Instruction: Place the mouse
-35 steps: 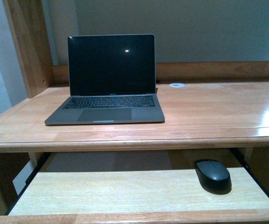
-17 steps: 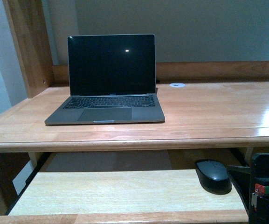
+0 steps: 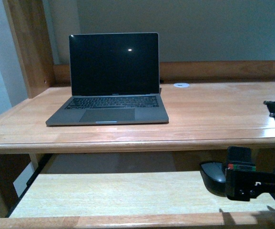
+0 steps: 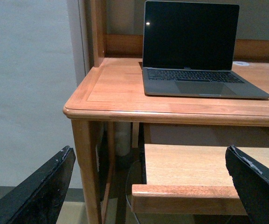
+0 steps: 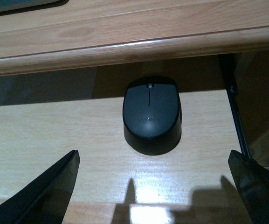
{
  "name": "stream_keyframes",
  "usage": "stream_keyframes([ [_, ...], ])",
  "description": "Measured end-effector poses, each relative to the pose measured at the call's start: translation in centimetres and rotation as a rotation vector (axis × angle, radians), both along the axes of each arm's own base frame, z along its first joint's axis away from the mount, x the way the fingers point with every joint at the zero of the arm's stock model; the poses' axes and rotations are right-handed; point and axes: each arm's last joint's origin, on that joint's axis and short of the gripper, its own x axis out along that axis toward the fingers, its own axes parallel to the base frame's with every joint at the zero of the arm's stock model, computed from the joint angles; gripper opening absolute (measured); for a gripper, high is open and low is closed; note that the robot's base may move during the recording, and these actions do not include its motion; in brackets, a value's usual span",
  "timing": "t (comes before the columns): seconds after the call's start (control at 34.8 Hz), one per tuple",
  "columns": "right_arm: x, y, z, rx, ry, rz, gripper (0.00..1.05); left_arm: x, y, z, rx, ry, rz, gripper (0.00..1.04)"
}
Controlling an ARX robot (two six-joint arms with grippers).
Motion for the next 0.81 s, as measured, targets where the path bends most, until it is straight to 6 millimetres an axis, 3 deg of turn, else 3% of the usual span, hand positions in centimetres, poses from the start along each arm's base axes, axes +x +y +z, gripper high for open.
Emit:
stream_keyframes([
  [0.14,2.0,0.6,-0.9,0.004,0.038,-0.008,0.98,0.0,0.0,0.0,0.0,0.0,0.0,0.98],
  [0.81,5.4,2.8,-3.6,0.017,0.112,-0.016,0.98,0.0,0.0,0.0,0.0,0.0,0.0,0.98],
])
